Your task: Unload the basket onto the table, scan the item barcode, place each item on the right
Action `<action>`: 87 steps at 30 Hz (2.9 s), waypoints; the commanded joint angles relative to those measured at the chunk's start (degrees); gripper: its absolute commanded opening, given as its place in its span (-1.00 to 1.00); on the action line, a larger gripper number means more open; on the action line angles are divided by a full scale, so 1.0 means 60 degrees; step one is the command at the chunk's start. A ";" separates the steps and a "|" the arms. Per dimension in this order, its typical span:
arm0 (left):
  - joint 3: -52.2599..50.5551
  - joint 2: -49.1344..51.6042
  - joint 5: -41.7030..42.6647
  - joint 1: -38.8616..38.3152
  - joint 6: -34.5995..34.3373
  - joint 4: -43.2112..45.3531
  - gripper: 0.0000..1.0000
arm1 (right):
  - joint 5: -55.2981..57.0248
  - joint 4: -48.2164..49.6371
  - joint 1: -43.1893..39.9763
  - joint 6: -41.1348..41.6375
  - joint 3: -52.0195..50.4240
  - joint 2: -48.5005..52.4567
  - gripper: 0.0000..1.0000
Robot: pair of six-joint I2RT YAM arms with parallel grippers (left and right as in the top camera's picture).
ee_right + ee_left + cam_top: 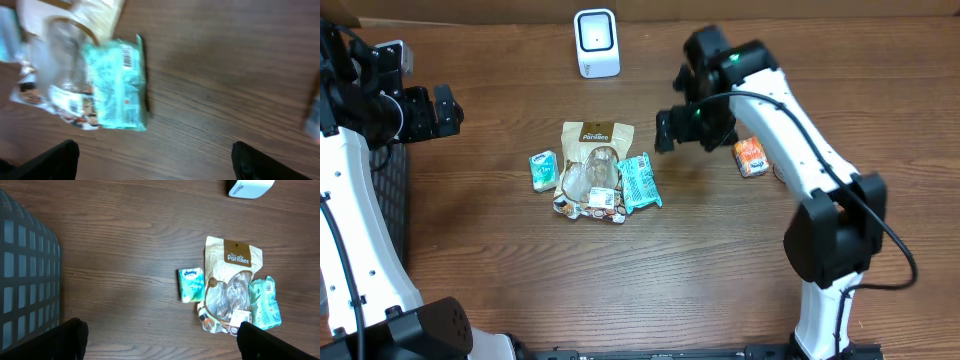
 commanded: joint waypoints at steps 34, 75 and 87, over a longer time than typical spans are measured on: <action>0.0080 0.0033 0.0044 -0.0066 0.0146 0.0007 0.99 | -0.2073 0.4983 0.0517 0.0827 -0.4692 0.0091 -0.46; 0.0080 0.0033 0.0044 -0.0066 0.0146 0.0007 0.99 | -0.1861 0.4532 0.0470 0.0714 -0.4623 -0.1024 -0.80; 0.0080 0.0033 0.0044 -0.0066 0.0146 0.0007 0.99 | -0.1494 0.3614 0.0470 0.0565 -0.4207 -0.2266 -0.81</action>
